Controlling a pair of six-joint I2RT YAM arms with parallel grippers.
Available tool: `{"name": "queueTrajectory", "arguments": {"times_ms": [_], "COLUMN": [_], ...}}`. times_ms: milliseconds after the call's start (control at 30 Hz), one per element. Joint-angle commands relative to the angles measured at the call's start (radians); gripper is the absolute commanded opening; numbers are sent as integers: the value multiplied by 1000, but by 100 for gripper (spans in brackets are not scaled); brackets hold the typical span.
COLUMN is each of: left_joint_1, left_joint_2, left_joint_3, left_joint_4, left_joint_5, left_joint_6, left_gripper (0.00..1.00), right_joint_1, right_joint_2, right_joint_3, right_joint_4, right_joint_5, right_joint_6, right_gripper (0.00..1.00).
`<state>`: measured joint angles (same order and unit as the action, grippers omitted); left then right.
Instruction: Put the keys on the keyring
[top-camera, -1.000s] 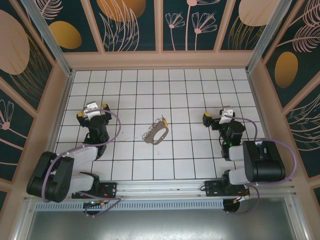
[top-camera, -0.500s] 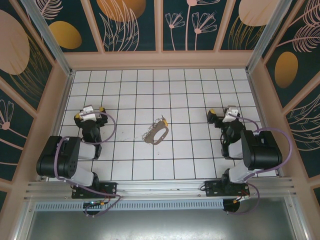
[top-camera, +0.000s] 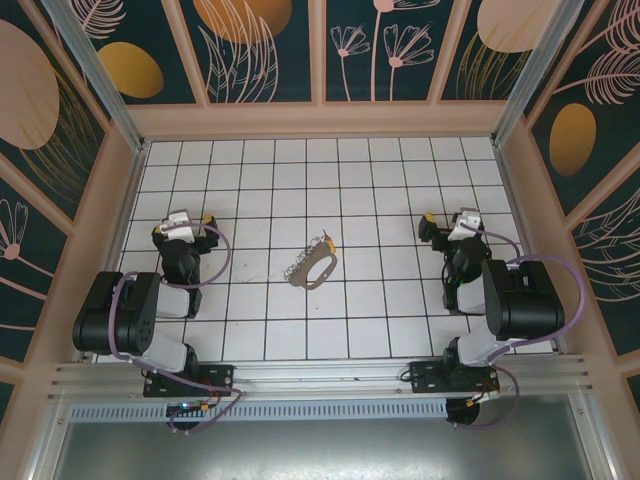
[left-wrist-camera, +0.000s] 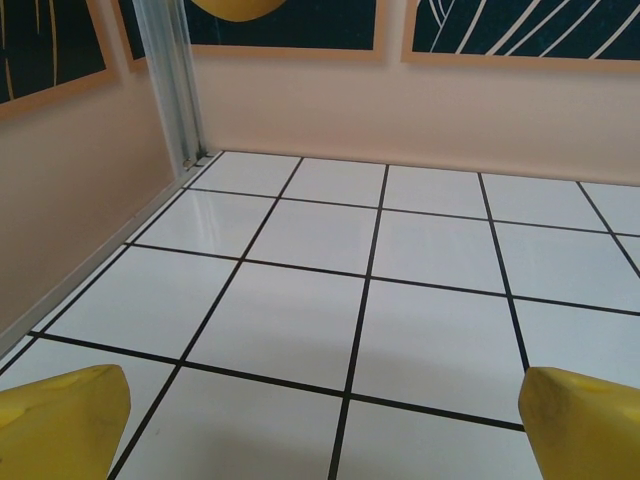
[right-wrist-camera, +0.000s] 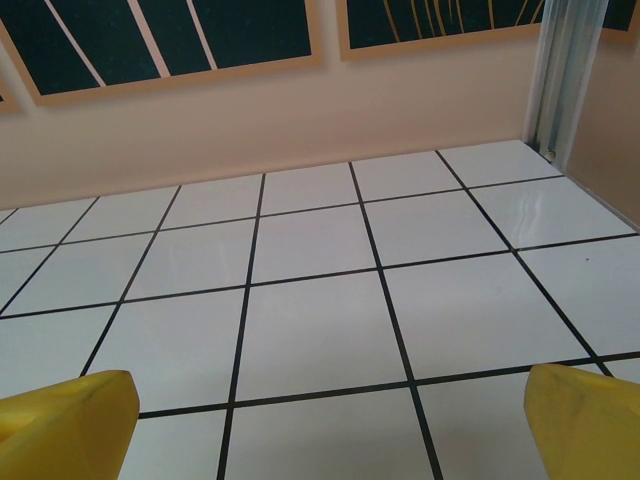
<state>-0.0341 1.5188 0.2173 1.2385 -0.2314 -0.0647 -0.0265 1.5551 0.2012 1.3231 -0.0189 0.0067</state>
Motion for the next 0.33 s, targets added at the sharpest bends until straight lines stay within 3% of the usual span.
{"name": "queueTrajectory", "arguments": {"times_ms": [0, 300], "left_joint_1": [7, 7], "left_joint_2": [4, 4], "left_joint_3": [13, 13], "left_joint_4": [49, 47], "left_joint_5": [17, 17], "left_joint_6": [-17, -17], "left_gripper": [99, 99], "right_joint_1": [2, -1], "right_joint_2": [6, 4], "right_joint_3": [14, 16], "right_joint_4": [3, -4], "right_joint_5": [28, 23], "right_joint_6": [9, 9], "right_gripper": [99, 99]}}
